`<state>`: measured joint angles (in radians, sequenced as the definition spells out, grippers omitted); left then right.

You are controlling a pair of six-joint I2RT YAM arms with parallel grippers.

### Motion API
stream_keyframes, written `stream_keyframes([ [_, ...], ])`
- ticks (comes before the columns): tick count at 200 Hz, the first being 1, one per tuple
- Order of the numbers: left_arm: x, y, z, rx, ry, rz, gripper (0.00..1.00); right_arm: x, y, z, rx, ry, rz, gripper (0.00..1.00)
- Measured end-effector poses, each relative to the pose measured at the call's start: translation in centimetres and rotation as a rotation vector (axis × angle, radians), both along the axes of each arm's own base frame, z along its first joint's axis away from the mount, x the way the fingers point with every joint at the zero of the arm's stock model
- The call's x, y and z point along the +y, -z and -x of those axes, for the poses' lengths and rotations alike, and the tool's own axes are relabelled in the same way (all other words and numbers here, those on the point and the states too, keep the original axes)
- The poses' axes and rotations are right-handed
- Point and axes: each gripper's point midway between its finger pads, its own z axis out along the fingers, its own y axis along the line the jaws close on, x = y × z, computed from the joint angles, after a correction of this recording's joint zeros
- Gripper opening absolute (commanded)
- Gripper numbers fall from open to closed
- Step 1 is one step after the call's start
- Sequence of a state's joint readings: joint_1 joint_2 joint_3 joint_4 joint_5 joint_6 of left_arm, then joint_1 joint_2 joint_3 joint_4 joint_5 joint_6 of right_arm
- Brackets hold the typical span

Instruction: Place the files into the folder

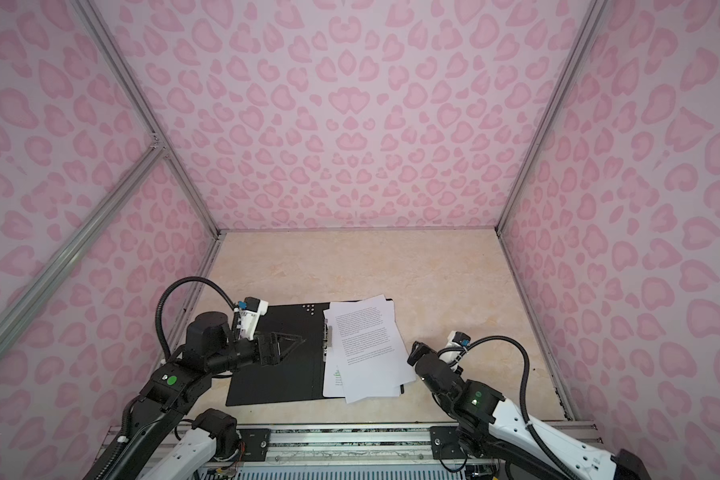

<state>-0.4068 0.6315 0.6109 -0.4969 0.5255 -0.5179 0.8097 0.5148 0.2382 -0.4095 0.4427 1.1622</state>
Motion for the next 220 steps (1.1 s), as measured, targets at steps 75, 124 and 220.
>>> stream_keyframes([
  [75, -9.0, 7.6, 4.2, 0.197, 0.158, -0.095, 0.97, 0.7, 1.5, -2.2, 0.179, -0.325, -0.034, 0.97],
  [124, -12.4, 9.1, 2.2, 0.248, 0.093, -0.096, 0.97, 3.9, 2.7, -4.3, 0.25, -0.499, -0.065, 0.91],
  [220, -15.6, 13.2, -0.5, 0.325, 0.02, -0.136, 0.97, 7.9, 4.4, -6.2, 0.271, -0.697, -0.177, 0.79],
])
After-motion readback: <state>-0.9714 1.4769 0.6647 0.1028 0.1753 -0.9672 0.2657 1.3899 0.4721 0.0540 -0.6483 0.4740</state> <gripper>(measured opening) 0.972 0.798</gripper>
